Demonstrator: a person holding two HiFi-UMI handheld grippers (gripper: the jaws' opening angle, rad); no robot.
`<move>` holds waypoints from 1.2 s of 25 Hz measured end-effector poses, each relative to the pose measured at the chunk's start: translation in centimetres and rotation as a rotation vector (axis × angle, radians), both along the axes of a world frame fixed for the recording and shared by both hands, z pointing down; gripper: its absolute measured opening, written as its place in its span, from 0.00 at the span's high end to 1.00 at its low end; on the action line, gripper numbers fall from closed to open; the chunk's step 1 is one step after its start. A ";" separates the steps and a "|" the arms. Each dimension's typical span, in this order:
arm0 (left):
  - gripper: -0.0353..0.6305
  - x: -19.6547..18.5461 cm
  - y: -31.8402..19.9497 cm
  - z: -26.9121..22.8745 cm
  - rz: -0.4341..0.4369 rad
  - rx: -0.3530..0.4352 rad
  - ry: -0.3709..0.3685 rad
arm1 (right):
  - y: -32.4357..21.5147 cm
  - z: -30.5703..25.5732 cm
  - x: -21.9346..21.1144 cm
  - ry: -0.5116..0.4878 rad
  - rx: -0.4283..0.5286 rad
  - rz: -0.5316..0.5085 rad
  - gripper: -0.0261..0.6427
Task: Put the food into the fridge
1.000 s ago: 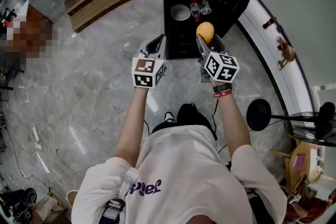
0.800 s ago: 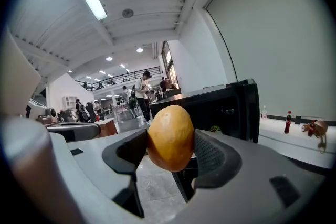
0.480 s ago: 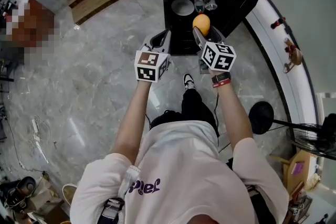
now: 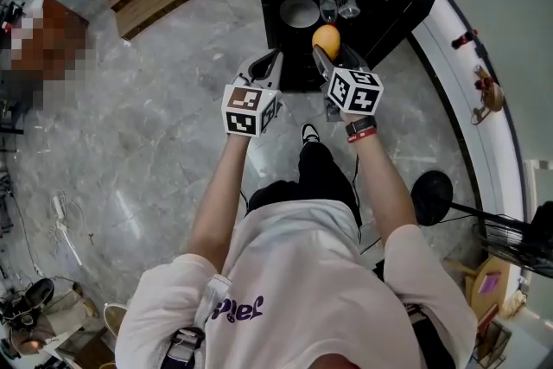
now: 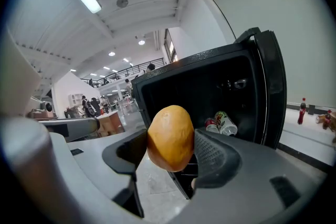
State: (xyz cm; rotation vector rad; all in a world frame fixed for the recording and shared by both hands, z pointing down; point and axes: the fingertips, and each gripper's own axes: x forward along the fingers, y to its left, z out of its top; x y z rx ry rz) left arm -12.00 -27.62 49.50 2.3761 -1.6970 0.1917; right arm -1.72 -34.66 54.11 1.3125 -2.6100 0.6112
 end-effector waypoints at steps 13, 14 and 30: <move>0.92 -0.8 -3.5 3.1 0.008 -0.008 -0.005 | -5.1 5.3 -2.0 0.041 -0.038 -0.040 0.52; 0.92 -0.9 -3.6 3.3 0.007 -0.008 -0.005 | -5.4 5.7 -2.2 0.044 -0.043 -0.043 0.52; 0.92 -2.5 -5.2 5.4 -0.038 -0.007 0.027 | -10.5 10.9 -4.4 0.058 -0.094 -0.050 0.52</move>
